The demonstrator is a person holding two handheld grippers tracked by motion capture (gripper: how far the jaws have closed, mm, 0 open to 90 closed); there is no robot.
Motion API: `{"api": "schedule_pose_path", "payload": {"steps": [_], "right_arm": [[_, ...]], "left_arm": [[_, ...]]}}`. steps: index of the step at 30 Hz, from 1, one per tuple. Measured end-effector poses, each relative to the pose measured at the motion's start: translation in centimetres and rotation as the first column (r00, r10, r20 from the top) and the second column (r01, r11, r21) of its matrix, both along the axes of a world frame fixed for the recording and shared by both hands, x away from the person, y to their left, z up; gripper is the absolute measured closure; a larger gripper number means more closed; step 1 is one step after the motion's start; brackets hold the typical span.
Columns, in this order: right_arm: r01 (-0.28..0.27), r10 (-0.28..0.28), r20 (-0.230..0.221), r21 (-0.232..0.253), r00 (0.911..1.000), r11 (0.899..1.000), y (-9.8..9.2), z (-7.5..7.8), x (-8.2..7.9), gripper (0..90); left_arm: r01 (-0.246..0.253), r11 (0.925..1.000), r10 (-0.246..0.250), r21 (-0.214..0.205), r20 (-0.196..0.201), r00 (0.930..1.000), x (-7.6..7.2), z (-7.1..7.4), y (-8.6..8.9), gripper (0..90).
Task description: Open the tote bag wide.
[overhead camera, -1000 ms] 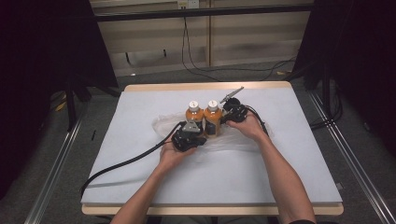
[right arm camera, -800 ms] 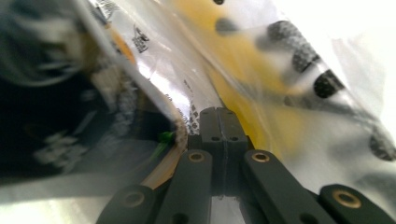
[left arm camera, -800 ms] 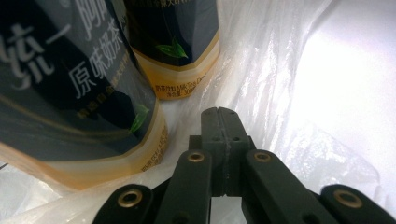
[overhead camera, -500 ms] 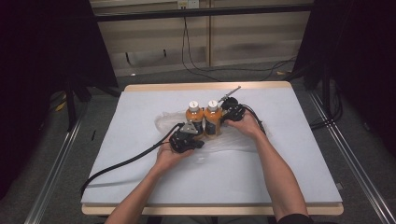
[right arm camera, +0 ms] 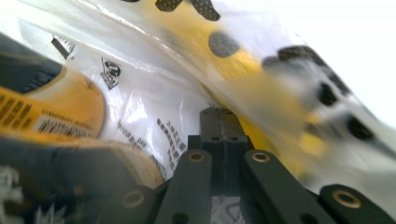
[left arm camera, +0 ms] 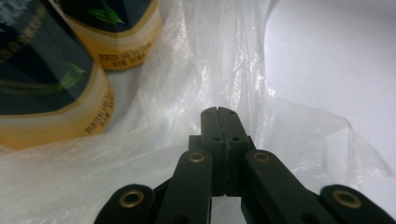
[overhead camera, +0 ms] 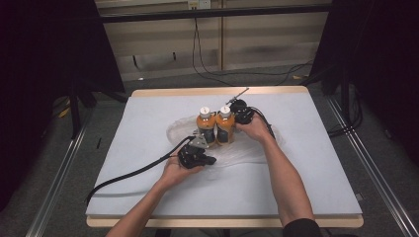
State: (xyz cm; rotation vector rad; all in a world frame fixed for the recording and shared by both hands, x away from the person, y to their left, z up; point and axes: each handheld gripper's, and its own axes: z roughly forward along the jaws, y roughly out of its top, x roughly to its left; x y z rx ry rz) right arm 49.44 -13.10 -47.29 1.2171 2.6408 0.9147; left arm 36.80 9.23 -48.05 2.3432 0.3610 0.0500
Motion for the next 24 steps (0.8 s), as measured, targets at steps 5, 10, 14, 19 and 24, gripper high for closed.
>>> {"api": "schedule_pose_path", "payload": {"steps": [5, 10, 14, 19, 24], "right_arm": [[0.000, 0.000, -0.005, 0.007, 1.0000, 1.000, 0.6, 0.0, 0.7, 90.0], [0.009, -0.009, -0.014, 0.021, 0.9999, 1.000, 0.6, -0.1, 1.0, 90.0], [0.022, -0.021, -0.016, 0.011, 0.9996, 1.000, 0.7, -0.1, 1.4, 90.0], [0.038, -0.038, -0.023, -0.006, 0.9990, 0.999, 0.9, 0.0, 2.0, 90.0], [0.065, -0.065, -0.036, -0.001, 0.9973, 0.998, 0.9, 0.0, 2.8, 90.0]], "left_arm": [[0.020, 0.9997, -0.020, 0.014, 0.000, 0.9998, -0.4, 0.2, 0.3, 90.0], [0.021, 0.9998, -0.021, -0.002, -0.020, 0.9996, -0.3, 0.0, 0.7, 90.0], [0.034, 0.9994, -0.034, -0.004, -0.017, 0.9993, -0.7, 0.1, 0.7, 90.0], [0.045, 0.9990, -0.045, -0.001, -0.017, 0.9988, -1.1, 0.1, 0.9, 90.0], [0.045, 0.9990, -0.045, 0.006, -0.012, 0.9989, -1.2, 0.2, 0.9, 90.0]]}}
